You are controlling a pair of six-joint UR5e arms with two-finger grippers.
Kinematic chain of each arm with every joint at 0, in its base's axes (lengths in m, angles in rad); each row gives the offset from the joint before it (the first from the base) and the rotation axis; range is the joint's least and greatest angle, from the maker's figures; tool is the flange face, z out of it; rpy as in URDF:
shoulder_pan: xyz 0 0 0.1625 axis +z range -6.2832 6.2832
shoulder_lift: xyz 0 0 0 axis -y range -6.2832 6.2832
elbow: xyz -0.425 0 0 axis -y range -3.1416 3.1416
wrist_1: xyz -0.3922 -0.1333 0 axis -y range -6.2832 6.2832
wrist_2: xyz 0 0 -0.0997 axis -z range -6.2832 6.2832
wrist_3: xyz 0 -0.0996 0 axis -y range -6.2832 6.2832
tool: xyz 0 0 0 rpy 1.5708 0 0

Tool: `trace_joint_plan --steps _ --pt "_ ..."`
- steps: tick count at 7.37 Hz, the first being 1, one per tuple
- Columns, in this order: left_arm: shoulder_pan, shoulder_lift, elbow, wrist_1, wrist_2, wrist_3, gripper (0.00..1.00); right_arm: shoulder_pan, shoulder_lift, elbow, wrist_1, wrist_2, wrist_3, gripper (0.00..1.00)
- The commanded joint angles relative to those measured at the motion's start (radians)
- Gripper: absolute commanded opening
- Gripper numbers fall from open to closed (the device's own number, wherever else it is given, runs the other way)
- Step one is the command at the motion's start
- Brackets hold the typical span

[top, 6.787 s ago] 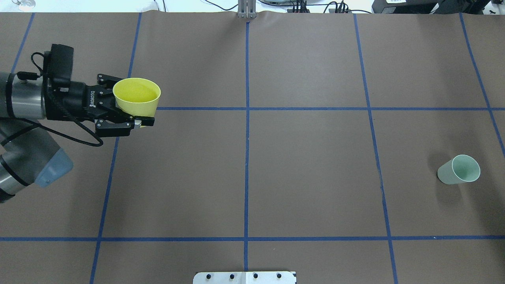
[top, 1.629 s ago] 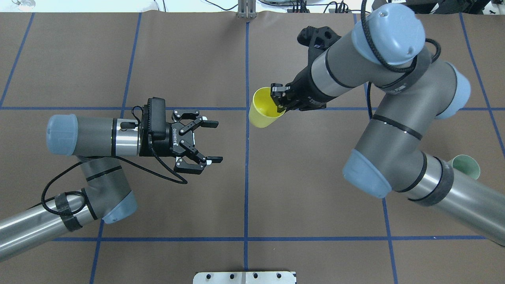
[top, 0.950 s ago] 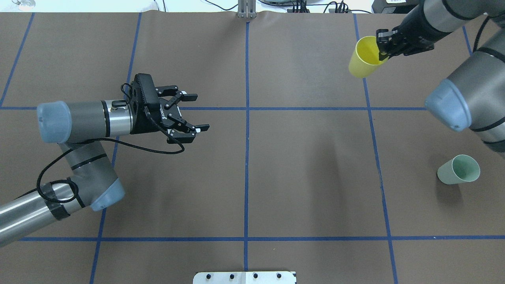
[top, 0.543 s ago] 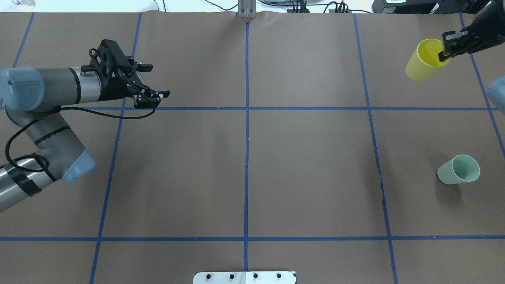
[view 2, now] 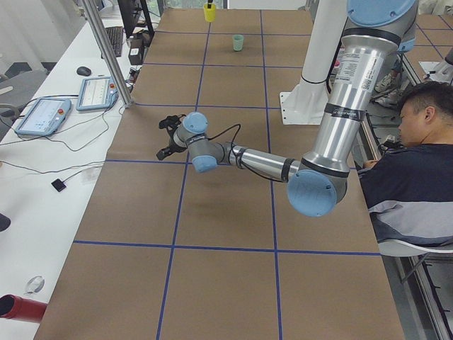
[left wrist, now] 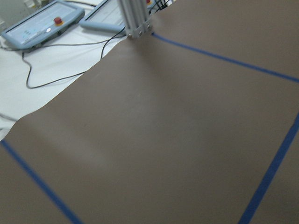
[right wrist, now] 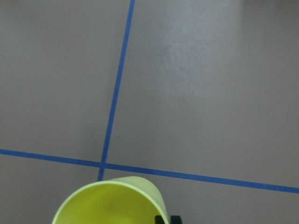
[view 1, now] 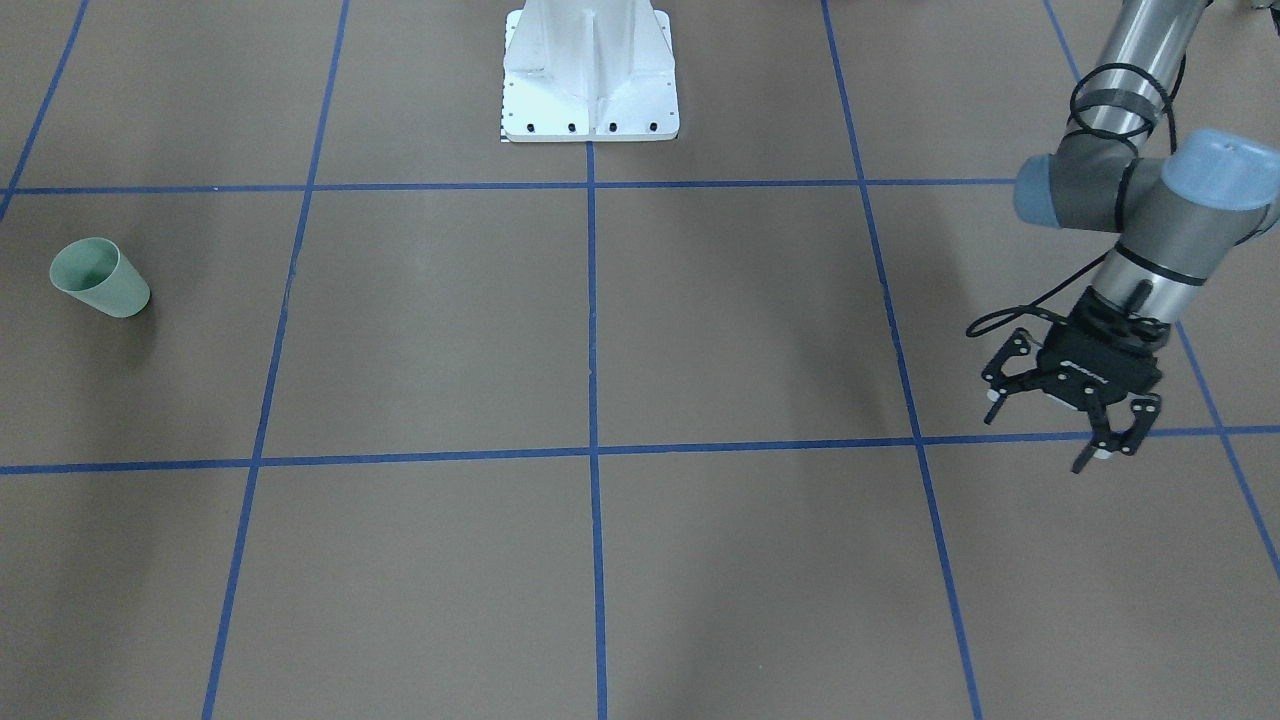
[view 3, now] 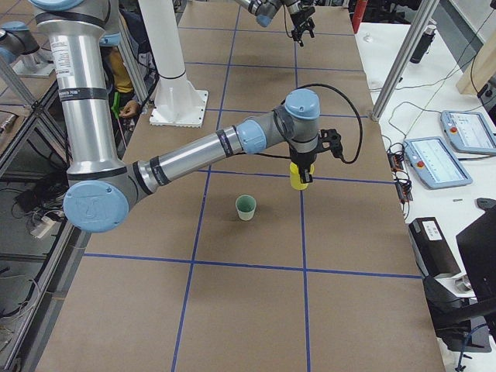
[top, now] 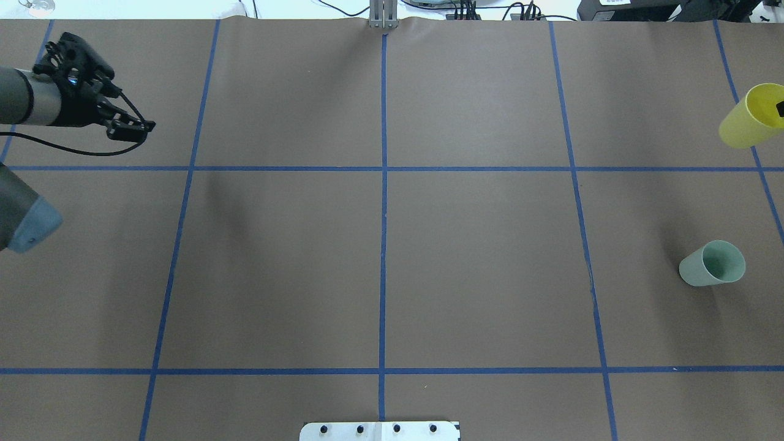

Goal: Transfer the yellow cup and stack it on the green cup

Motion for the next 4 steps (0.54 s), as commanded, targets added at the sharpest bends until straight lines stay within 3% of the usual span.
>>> trace_joint_plan --steps 1,4 --pt "-0.147 0.092 -0.014 0.125 -0.065 0.141 1.00 0.038 -0.061 0.040 0.003 0.037 -0.030 0.00" --pt "-0.407 0.083 -0.021 0.410 -0.278 0.474 1.00 0.033 -0.157 0.098 0.007 0.047 -0.010 0.00"
